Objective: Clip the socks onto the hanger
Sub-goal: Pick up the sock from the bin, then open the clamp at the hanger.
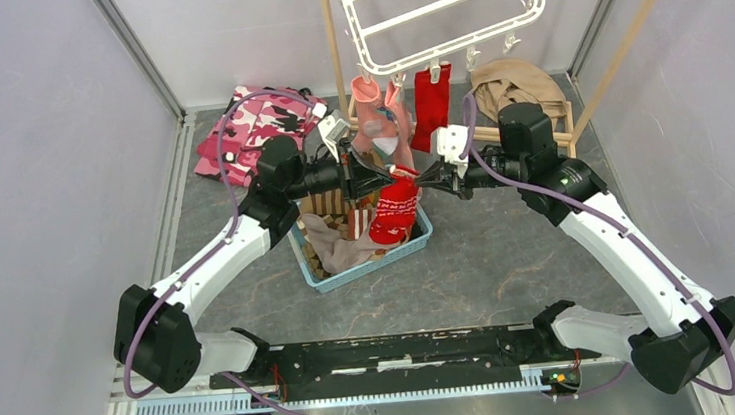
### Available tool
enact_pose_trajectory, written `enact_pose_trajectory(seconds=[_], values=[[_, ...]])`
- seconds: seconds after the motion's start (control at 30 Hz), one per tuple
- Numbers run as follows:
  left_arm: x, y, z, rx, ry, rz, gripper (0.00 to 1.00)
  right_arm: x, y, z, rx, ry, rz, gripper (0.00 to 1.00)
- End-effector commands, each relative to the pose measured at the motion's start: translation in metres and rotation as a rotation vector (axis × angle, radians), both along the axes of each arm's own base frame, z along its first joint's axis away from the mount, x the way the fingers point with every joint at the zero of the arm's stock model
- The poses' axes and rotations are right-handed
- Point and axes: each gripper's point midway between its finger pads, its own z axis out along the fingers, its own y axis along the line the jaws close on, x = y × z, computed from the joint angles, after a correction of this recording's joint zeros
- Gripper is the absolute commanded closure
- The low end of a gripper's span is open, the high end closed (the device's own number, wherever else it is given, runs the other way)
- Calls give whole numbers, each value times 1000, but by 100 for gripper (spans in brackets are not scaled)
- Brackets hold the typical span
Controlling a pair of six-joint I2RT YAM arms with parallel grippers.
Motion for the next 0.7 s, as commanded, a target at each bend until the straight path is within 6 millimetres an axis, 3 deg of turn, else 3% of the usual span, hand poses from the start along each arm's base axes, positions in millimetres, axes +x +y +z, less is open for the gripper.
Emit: enact_pose_trajectory(seconds=[0.0,0.07,0.17,0.27,0.4,0.67], values=[[12,7,21,29,-137,61,98,-8,1,28,34,-56,31,100],[8,6,25,18,-147,37,98,-4,0,29,31,-54,9,97],[1,5,29,-8,-154,0,98,5,-4,38,49,-57,-63,65],[-5,6,32,-38,-171,-9,98,21,-21,53,92,-72,-166,51],[-15,10,40,-95,-228,-15,98,46,-54,63,162,-71,-315,47],[-15,11,56,-175,-226,7,97,71,-86,75,279,-67,-405,41]])
